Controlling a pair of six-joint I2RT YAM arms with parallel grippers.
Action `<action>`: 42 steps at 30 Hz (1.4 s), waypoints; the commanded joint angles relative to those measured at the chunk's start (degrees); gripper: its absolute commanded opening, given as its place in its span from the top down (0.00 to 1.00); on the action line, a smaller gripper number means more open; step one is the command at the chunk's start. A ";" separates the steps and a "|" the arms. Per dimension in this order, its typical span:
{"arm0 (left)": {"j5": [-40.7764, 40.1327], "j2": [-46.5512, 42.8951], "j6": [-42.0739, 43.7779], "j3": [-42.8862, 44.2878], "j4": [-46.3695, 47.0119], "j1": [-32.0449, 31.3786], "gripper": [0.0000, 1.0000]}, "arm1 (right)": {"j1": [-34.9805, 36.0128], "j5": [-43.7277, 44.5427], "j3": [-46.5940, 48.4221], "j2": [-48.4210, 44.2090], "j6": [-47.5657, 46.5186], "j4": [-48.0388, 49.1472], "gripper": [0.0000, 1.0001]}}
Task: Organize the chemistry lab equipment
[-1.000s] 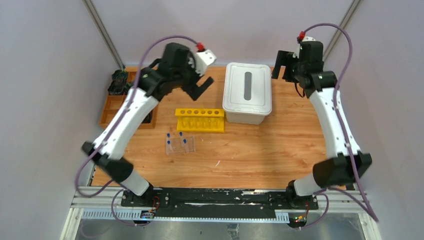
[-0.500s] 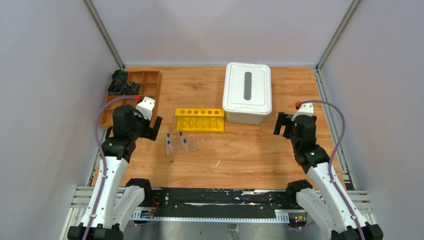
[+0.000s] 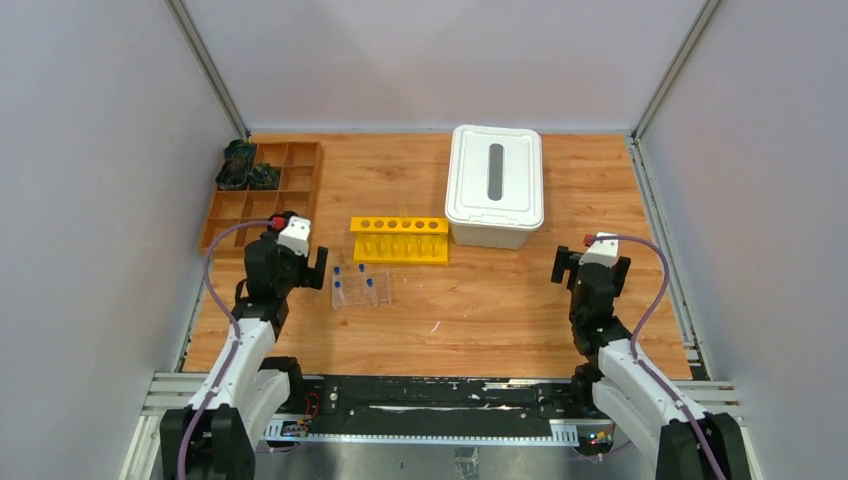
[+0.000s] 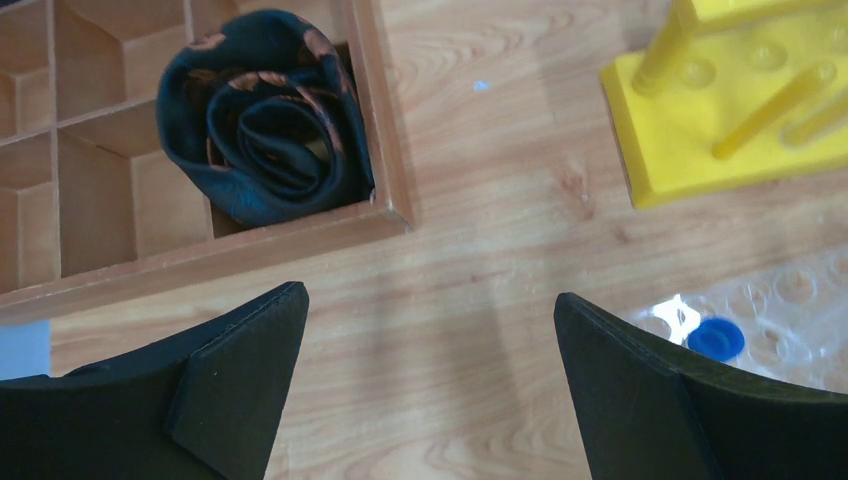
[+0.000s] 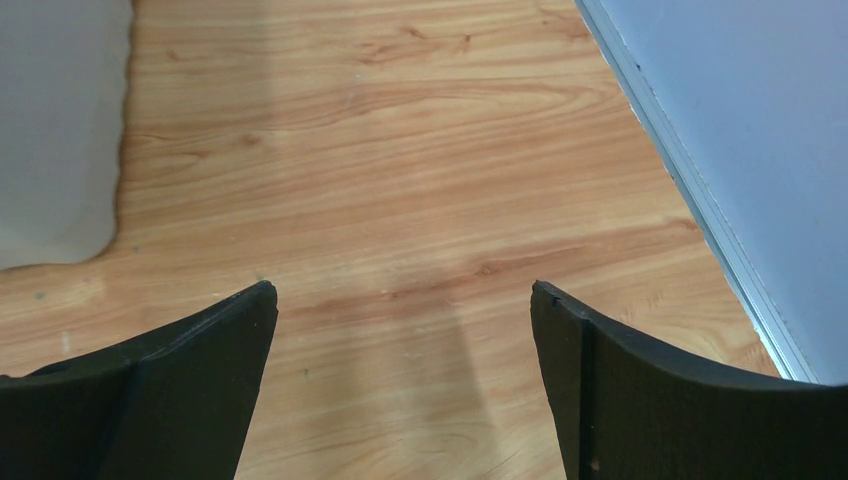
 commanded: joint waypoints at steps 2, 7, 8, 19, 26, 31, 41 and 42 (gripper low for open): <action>0.10 3.01 -7.79 -5.62 26.29 0.88 0.00 | 0.28 5.09 -4.72 5.09 -5.91 20.76 0.00; -0.51 11.34 -11.97 -9.41 44.12 0.93 0.00 | -2.09 5.45 -5.20 11.42 -4.62 26.48 0.00; -0.54 13.45 -12.69 -10.68 49.33 0.89 0.00 | -2.70 5.57 -5.24 12.59 -4.26 27.75 0.00; 3.34 32.84 -13.70 -14.10 77.51 0.87 0.00 | -4.55 1.60 -5.06 29.15 -5.95 44.13 0.00; 1.57 32.02 -14.13 -12.25 72.28 0.82 0.00 | -4.27 -5.70 -6.05 41.15 -11.65 60.06 0.00; 2.16 32.03 -13.80 -11.25 70.43 0.83 0.00 | -5.46 -3.15 2.15 37.93 -7.30 38.45 0.00; 3.64 32.12 -13.20 -11.09 70.37 0.83 0.00 | -7.11 -5.31 2.68 37.39 -6.35 36.83 0.00; 3.67 32.10 -13.26 -11.09 70.37 0.88 0.00 | -7.11 -5.27 2.66 37.39 -6.35 36.84 0.00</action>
